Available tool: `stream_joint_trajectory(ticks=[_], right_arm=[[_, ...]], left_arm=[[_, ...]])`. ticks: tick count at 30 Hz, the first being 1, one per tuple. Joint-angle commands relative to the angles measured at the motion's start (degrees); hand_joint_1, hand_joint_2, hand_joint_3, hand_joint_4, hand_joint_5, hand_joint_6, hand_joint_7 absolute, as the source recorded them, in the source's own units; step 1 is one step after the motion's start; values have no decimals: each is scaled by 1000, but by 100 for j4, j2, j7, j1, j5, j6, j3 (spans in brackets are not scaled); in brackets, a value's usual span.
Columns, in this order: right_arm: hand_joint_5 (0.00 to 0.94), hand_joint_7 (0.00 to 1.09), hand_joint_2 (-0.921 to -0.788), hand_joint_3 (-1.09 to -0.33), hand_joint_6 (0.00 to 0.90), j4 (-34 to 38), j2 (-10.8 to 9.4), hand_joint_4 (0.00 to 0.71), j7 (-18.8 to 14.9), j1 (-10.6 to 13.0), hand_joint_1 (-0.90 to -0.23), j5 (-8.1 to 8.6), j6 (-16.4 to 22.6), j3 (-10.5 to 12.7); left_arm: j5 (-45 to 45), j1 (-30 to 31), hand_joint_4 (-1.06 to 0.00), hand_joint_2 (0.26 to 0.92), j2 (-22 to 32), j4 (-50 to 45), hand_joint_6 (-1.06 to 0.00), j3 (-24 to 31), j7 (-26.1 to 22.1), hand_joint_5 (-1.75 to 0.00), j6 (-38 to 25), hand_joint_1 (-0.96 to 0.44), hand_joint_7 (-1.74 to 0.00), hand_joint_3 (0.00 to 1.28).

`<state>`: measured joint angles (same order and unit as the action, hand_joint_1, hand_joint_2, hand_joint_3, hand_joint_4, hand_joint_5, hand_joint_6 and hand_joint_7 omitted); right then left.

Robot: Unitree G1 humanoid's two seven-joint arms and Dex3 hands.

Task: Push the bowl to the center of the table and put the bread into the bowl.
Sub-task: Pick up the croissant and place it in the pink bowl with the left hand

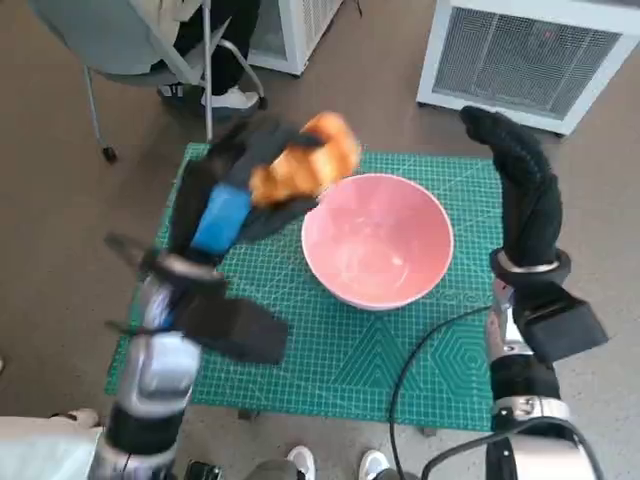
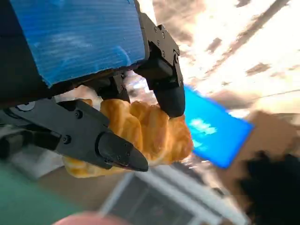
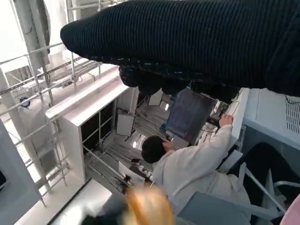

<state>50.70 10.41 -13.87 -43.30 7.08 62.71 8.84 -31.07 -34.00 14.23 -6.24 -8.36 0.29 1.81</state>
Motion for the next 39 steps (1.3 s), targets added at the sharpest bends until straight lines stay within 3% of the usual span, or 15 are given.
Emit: stream_joint_trajectory(ticks=[1, 16, 23, 29, 30, 31, 33, 36, 39], right_arm=[[0, 263, -921, -814, 254, -10, 23, 366, -42, 161, -576, 50, -32, 22], [0, 263, -921, -820, 255, -105, 94, 364, 71, 227, -567, -48, -50, 56], [0, 264, -921, -821, 254, -197, 116, 363, 137, 278, -567, -98, -66, 67], [0, 265, -921, -826, 253, -249, 122, 360, 177, 302, -567, -123, -82, 71], [0, 265, -921, -827, 252, -254, 124, 359, 186, 304, -567, -127, -84, 70], [0, 265, -921, -828, 252, -254, 126, 358, 192, 303, -567, -125, -86, 71], [0, 264, -921, -829, 249, -252, 126, 355, 204, 300, -567, -123, -88, 71], [0, 264, -921, -829, 247, -248, 117, 353, 220, 295, -567, -127, -91, 70], [0, 263, -921, -829, 246, -239, 106, 352, 239, 281, -567, -132, -101, 63]], left_arm=[[-76, -601, -741, 919, -57, 984, -675, -290, 135, -1093, 424, 1, -1132, 24], [8, -2013, -724, 920, -393, 4000, -570, -1016, -68, -1111, 1360, -1, -1246, 75], [307, -2328, -702, 920, -545, 5015, -558, -1036, -647, -1125, 1415, -1, -1268, 91], [423, -2487, -567, 921, -512, 5431, -481, -1129, -1447, -1251, 1199, -2, -1358, 183], [409, -2511, -417, 897, -491, 5466, -362, -1169, -1608, -998, 1127, -102, -1183, 197], [400, -2558, -383, 897, -450, 5500, -334, -1227, -1892, -869, 1017, -138, -1094, 185], [409, -2625, -238, 911, -384, 5503, -198, -1296, -2322, -417, 861, -275, -796, 122], [443, -2679, -110, 915, -294, 5390, -71, -1351, -2857, -152, 650, -354, -587, 75], [522, -2652, -38, 915, -172, 5151, -23, -1342, -3265, -50, 547, -380, -468, 51]])
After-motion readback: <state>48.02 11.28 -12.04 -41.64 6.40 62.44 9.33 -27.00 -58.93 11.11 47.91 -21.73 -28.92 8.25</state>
